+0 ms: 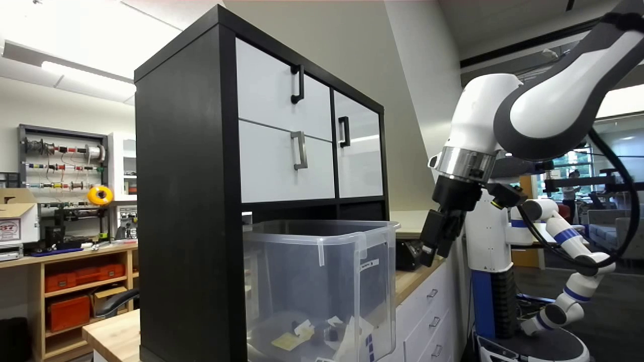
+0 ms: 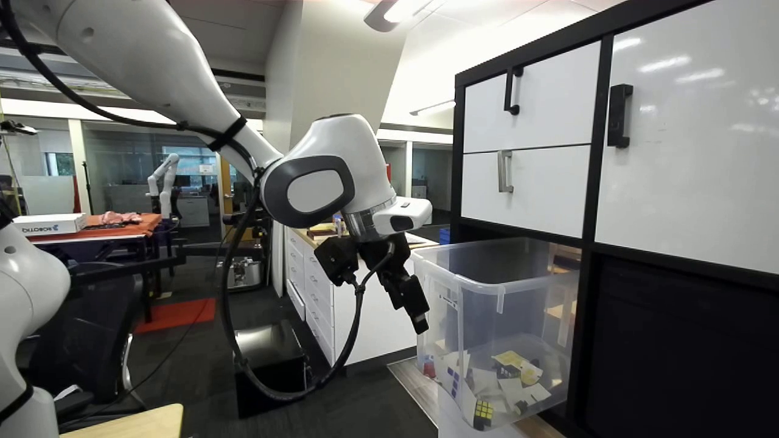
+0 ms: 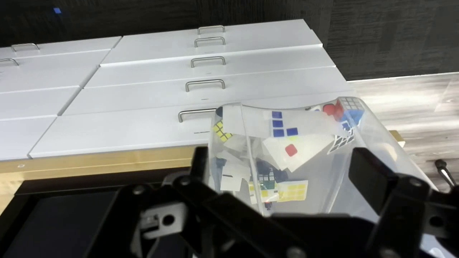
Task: Push the storage box into the bottom of the black and white cabinet
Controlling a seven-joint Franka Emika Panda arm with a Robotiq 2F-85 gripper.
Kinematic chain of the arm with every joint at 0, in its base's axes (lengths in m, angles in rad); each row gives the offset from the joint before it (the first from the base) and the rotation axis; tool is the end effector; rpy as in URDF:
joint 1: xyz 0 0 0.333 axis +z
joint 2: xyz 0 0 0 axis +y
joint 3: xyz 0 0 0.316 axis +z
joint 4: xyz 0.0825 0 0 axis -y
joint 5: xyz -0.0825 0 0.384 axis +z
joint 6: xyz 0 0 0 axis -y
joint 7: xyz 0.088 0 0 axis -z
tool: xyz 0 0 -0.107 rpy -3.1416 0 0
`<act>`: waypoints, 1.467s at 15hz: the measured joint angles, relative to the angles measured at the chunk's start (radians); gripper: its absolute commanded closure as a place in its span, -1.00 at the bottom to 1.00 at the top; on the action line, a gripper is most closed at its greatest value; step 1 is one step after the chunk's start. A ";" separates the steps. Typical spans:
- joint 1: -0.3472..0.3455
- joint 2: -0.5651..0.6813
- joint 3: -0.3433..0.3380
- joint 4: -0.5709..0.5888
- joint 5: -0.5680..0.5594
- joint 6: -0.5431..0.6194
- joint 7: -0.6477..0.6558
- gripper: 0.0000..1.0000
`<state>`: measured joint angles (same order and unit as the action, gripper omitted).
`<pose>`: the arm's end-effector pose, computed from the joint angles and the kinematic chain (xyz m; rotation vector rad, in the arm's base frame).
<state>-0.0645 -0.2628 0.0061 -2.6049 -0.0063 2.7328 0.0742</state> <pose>0.4518 -0.0262 0.3856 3.0735 -0.1958 0.6094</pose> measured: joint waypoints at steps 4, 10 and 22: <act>0.000 0.071 0.041 0.003 -0.016 0.115 0.040 -1.00; -0.004 0.196 0.069 0.064 -0.103 0.236 0.103 -1.00; -0.001 0.376 0.066 0.268 -0.211 0.259 0.144 -1.00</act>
<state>-0.0655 0.1133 0.0725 -2.3372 -0.2172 2.9922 0.2182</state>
